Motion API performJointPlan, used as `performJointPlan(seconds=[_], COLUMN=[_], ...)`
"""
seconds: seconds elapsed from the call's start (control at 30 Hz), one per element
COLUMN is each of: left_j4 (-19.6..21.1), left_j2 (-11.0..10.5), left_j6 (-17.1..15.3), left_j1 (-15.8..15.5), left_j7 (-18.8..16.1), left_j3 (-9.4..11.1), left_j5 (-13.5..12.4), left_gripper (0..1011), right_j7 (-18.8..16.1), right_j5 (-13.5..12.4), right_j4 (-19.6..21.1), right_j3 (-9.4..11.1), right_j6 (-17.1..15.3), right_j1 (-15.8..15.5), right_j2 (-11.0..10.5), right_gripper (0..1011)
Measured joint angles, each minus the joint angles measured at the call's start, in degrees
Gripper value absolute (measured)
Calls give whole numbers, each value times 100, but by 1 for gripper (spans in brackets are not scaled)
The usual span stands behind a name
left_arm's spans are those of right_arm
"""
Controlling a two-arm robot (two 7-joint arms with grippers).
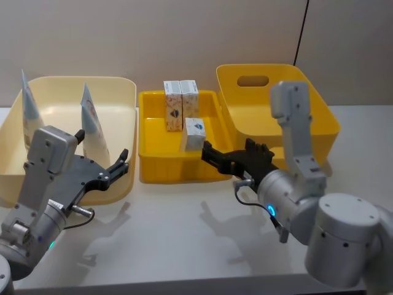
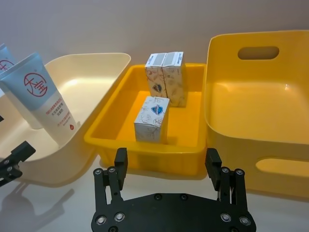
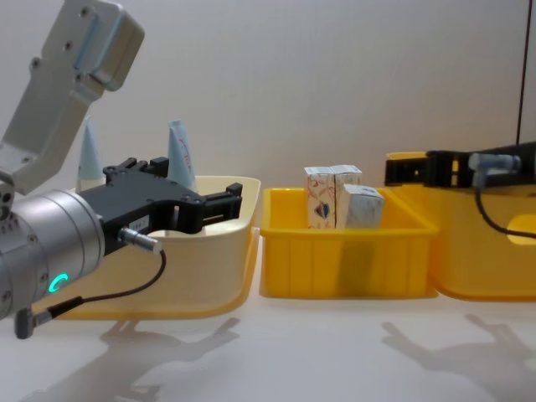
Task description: Bimanual collaborative sorting of washing and personal care products
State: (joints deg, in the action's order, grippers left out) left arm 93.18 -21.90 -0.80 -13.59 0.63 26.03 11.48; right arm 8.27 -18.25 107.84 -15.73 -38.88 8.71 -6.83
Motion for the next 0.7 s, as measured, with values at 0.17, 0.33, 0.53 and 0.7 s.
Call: performJointPlan(seconds=[0.17,0.33,0.53,0.7], left_j4=[0,0,0,0], left_j2=[0,0,0,0], left_j6=[0,0,0,0], left_j1=[0,0,0,0], left_j7=[0,0,0,0], left_j3=[0,0,0,0], left_j5=[0,0,0,0], left_gripper=[1000,1000,1000,1000], right_j7=[140,236,314,320], right_j5=[28,75,161,248], right_j4=[-78,-161,-245,-314], right_j3=[-38,-90,-162,-225], right_j6=[-191,-342,-519,-630], right_j1=[106,179,287,387], right_j2=[175,288,342,306], right_gripper=[1001,1001,1001,1001])
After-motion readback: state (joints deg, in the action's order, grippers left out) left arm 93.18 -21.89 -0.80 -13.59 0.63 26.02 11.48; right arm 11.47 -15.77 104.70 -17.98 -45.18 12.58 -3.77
